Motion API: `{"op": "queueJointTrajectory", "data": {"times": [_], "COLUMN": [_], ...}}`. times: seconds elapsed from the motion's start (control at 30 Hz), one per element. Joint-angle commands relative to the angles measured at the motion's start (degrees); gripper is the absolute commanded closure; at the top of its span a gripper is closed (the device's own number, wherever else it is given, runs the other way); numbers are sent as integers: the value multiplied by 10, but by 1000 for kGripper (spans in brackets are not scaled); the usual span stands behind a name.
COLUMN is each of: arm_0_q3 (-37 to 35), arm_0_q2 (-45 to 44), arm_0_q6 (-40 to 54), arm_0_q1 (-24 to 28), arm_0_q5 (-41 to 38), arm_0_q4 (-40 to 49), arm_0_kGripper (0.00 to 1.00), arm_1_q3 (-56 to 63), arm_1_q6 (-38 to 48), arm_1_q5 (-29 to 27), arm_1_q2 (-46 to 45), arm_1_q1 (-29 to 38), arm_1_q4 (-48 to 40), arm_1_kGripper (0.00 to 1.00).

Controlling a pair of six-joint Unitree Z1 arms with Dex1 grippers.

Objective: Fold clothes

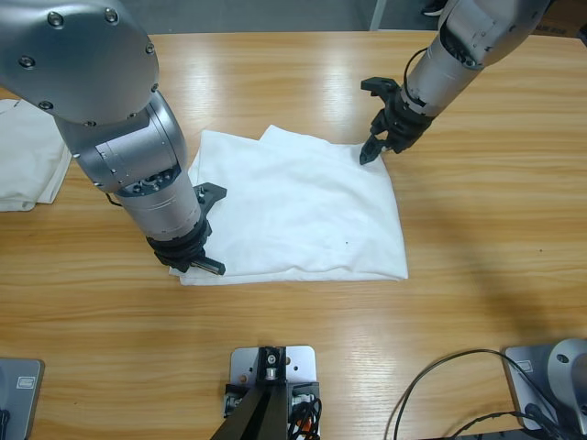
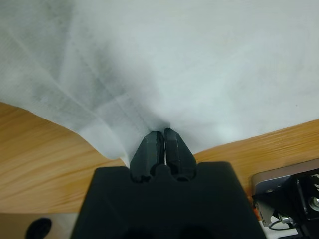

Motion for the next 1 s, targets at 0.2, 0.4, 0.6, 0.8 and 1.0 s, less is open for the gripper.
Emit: {"op": "queueJointTrajectory", "data": {"times": [0.2,0.4,0.6,0.8,1.0], "arm_0_q3": [10,11,12,19,21], "arm_0_q2": [41,39,34,26,24], "arm_0_q6": [-8,-8,-8,-9,-12], "arm_0_q1": [-8,-8,-8,-8,-8], "arm_0_q5": [-10,-10,-10,-10,-10], "arm_0_q4": [-5,-5,-5,-4,-4], "arm_0_kGripper": [1000,1000,1000,1000,1000], "arm_1_q3": [3,3,3,-1,9], "arm_1_q6": [-15,-23,-28,29,71], "arm_1_q5": [5,13,-18,-79,-84], "arm_1_q2": [45,48,45,20,26], "arm_1_q1": [-1,8,8,-46,-72], "arm_1_q4": [13,13,29,14,6], "arm_1_kGripper": [892,1000,1000,1000,1000]}}
